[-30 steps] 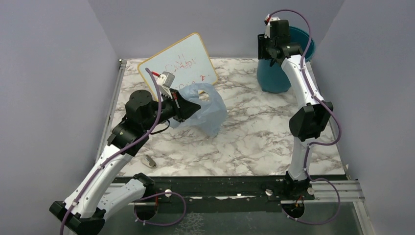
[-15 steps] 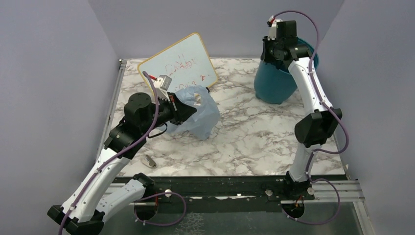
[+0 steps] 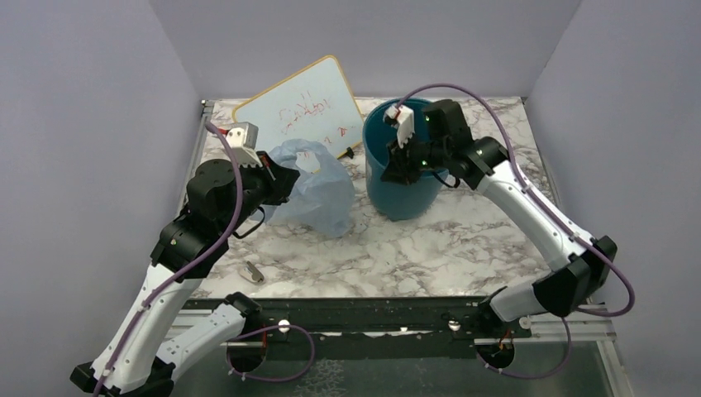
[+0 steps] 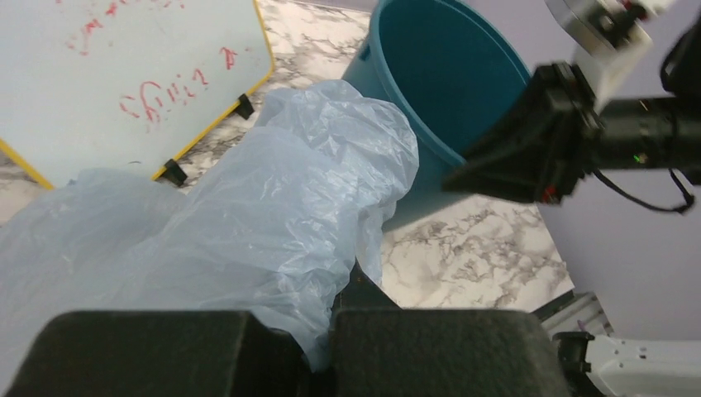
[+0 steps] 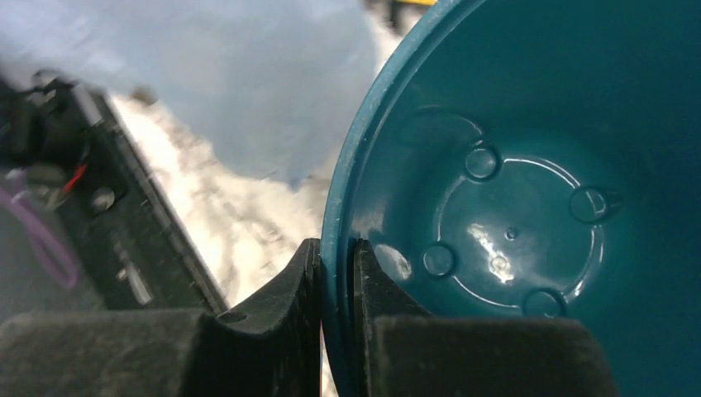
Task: Put the trash bags into the trash bin
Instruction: Move the trash bin to the center of the board.
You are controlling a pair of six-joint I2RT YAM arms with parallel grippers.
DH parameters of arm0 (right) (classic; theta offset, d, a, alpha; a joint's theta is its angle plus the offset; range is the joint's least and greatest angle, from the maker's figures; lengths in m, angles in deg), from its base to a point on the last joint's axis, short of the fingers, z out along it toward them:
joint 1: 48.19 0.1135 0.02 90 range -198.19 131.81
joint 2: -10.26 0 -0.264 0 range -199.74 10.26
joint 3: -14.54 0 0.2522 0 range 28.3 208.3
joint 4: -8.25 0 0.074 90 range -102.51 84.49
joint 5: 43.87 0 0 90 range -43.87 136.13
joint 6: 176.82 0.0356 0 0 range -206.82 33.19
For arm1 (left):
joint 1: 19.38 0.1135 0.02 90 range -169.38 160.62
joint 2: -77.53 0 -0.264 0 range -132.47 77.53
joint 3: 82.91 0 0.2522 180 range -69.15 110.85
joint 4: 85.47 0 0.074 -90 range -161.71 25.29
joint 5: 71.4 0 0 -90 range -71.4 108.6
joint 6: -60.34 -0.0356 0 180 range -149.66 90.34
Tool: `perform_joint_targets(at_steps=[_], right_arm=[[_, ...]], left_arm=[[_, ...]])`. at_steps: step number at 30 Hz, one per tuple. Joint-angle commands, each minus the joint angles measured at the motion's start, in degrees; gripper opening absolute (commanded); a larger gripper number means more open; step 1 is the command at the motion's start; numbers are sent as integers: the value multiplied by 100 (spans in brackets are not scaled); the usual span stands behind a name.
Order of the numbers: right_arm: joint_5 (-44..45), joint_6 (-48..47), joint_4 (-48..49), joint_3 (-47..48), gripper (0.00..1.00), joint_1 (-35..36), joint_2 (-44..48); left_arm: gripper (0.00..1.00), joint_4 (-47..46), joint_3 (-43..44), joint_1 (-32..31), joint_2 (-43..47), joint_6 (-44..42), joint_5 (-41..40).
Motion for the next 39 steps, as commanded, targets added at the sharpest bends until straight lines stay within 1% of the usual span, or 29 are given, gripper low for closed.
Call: perform_joint_targets(at_steps=[1, 3, 6, 7, 9, 12, 15, 19, 22, 25, 26, 28, 31, 35, 37, 39], right_arm=[[-1319, 701, -74, -855, 3, 431, 563], [-1535, 664, -93, -1045, 3, 629, 706], [-1358, 682, -191, -1163, 4, 734, 820], [-1300, 635, -302, -1135, 5, 747, 805], [-1329, 441, -530, -1010, 13, 752, 730], [-1393, 404, -656, -844, 16, 749, 625], [-1784, 349, -660, -778, 17, 766, 589], [-2280, 208, -749, -690, 14, 887, 586], [-2302, 61, -922, -672, 14, 963, 597], [-2094, -26, -1107, -683, 19, 973, 580], [-2019, -53, -1179, -670, 21, 973, 560], [-1886, -102, -1344, -602, 30, 973, 518], [-1658, -129, -1484, -404, 39, 978, 515], [-1194, -9, -1471, 20, 53, 973, 606], [-903, 108, -1424, 274, 58, 975, 670], [-798, 208, -1300, 479, 65, 973, 742]], left_arm=[[0, 324, 108, 7, 258, 20, -797], [0, 381, 120, 6, 319, 16, -975], [0, 414, 161, 6, 352, 1, -1141], [0, 415, 170, 11, 352, 11, -1164], [0, 411, 184, 7, 332, 29, -1149], [0, 412, 197, 13, 300, 29, -1067], [0, 414, 187, 6, 329, 29, -1050], [0, 415, 135, 6, 423, 55, -1095], [0, 415, 115, 6, 450, 78, -1073], [0, 406, 105, 6, 440, 91, -1063], [0, 407, 110, 6, 437, 91, -1059], [0, 409, 114, 7, 427, 91, -1031], [0, 411, 106, 6, 458, 107, -997], [0, 484, 77, 6, 574, 109, -912], [0, 582, 114, 6, 618, 100, -859], [0, 703, 194, 6, 653, 86, -808]])
